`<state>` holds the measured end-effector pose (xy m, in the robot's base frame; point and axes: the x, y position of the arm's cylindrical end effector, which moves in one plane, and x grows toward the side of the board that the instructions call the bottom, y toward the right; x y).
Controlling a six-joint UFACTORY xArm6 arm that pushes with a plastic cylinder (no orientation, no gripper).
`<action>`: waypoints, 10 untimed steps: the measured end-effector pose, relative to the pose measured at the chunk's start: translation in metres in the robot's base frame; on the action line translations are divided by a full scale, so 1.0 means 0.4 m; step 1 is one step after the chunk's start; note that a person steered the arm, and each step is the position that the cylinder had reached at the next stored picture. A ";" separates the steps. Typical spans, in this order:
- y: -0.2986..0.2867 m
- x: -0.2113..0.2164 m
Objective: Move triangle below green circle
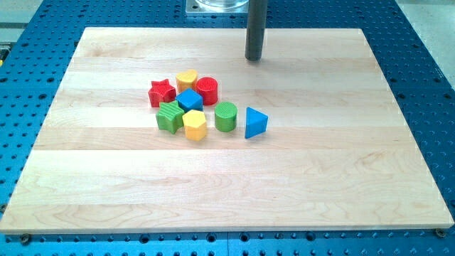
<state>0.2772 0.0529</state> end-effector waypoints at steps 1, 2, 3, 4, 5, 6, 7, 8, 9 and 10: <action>0.000 0.000; 0.021 0.137; 0.073 0.332; 0.071 0.355; 0.041 0.483; 0.041 0.520; 0.001 0.504; -0.043 0.448; -0.120 0.451; -0.189 0.490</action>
<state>0.4734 -0.0227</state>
